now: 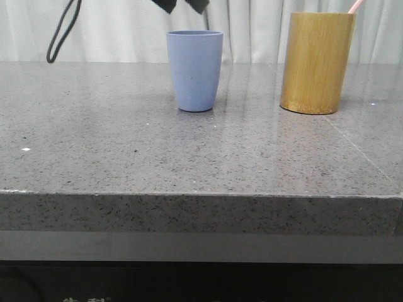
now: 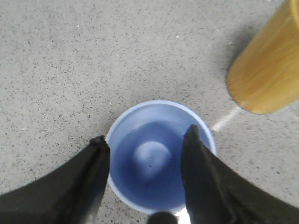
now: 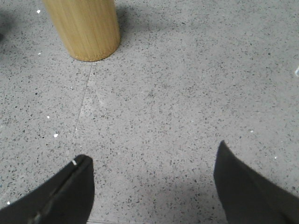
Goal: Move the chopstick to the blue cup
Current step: 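Set the blue cup down near the bamboo holder and release it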
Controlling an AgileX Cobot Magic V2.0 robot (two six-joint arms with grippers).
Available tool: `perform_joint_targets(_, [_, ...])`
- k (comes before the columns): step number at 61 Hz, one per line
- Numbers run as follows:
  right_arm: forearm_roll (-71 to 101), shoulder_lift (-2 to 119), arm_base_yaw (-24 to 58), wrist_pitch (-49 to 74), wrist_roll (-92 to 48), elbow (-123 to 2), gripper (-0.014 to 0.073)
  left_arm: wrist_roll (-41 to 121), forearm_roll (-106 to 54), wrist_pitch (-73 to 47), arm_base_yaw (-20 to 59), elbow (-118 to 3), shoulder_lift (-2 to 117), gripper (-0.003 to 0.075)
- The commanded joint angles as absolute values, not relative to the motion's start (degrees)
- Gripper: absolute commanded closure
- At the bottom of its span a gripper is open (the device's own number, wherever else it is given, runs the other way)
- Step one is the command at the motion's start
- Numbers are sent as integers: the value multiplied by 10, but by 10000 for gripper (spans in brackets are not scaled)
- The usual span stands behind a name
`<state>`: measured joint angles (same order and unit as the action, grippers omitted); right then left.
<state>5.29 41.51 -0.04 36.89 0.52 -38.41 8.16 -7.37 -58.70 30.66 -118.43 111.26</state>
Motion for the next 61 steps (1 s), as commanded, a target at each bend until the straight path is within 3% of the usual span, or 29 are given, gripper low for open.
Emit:
perform_joint_targets(1, [56, 416, -2, 336, 0, -401, 43, 75, -88, -564, 310, -1205, 1051, 404])
perform_joint_targets(13, [57, 416, -2, 335, 0, -401, 43, 75, -88, -547, 309, -1170, 976, 428])
perform_joint_targets(30, [86, 416, -2, 290, 0, -401, 43, 75, -88, -427, 309, -942, 826, 428])
perform_joint_targets(45, [132, 416, -1, 155, 0, -401, 43, 75, -89, -344, 309, -729, 669, 428])
perform_joint_targets(61, [151, 484, 46, -17, 0, -401, 43, 75, -95, -334, 309, -604, 538, 428])
